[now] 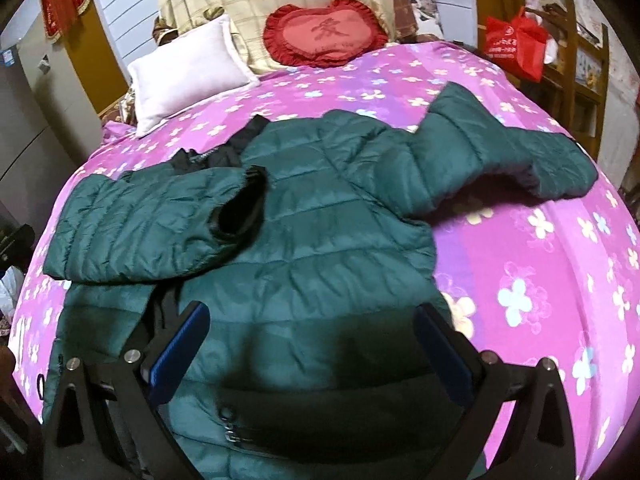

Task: Fold large clothes

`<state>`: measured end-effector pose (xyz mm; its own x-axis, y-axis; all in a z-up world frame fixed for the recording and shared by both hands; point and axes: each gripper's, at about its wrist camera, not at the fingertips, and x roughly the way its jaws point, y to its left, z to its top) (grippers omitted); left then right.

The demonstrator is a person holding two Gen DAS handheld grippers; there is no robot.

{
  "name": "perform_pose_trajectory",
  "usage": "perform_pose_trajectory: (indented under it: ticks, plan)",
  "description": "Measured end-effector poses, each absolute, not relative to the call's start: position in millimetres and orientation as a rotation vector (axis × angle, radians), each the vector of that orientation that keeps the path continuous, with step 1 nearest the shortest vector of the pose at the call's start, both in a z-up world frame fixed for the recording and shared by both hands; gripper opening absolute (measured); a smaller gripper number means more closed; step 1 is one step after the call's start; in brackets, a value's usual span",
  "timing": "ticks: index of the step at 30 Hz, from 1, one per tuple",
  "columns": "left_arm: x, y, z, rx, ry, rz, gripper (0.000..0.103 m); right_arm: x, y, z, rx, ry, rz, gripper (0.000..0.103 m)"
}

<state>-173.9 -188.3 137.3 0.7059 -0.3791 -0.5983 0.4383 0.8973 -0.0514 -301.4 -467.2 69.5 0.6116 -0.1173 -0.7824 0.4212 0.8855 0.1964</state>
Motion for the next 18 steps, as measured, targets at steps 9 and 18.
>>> perform_pose_trajectory:
  ticks: [9, 18]
  plan:
    - [-142.7, -144.0, 103.7, -0.019, 0.669, -0.284, 0.041, -268.4, -485.4, 61.2, 0.456, 0.884, -0.288, 0.103]
    - [-125.7, -123.2, 87.9, -0.073, 0.699, -0.259, 0.041, -206.5, -479.0, 41.3, 0.523, 0.897, -0.177, 0.102]
